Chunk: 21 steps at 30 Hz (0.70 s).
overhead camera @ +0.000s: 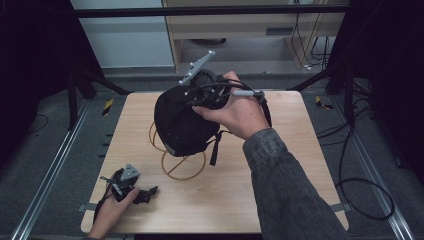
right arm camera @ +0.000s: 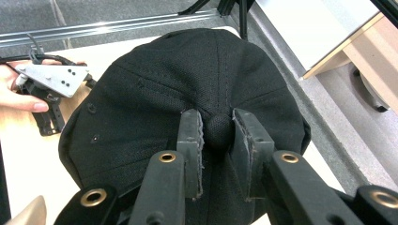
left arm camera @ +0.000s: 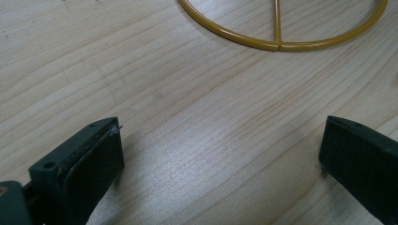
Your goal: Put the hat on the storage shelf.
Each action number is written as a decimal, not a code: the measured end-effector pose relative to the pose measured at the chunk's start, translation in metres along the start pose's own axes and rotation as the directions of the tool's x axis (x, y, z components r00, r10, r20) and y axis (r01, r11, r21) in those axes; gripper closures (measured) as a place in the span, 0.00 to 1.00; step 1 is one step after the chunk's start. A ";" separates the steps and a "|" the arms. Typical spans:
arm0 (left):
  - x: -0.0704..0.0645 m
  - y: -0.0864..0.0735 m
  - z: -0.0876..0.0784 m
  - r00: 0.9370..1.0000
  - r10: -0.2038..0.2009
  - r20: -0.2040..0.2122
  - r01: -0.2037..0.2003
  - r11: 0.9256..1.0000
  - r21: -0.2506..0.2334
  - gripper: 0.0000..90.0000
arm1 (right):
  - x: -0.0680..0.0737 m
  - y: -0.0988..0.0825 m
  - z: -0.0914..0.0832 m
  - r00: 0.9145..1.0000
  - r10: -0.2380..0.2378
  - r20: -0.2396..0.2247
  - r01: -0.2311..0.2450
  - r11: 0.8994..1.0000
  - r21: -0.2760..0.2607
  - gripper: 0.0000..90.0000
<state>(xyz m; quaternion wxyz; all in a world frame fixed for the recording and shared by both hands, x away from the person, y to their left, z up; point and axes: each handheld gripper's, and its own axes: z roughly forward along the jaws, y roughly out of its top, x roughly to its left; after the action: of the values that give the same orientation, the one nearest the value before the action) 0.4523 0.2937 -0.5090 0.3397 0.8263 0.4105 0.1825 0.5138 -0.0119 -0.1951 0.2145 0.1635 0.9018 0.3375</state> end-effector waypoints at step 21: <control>0.000 0.000 0.000 1.000 -0.001 0.000 0.001 1.000 0.000 0.00 | -0.001 0.009 0.040 0.999 0.020 -0.031 -0.019 0.999 0.033 0.82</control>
<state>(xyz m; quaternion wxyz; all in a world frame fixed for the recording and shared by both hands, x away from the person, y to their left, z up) 0.4523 0.2936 -0.5090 0.3400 0.8261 0.4108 0.1824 0.5354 0.0157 -0.2156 0.1943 0.1705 0.9088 0.3274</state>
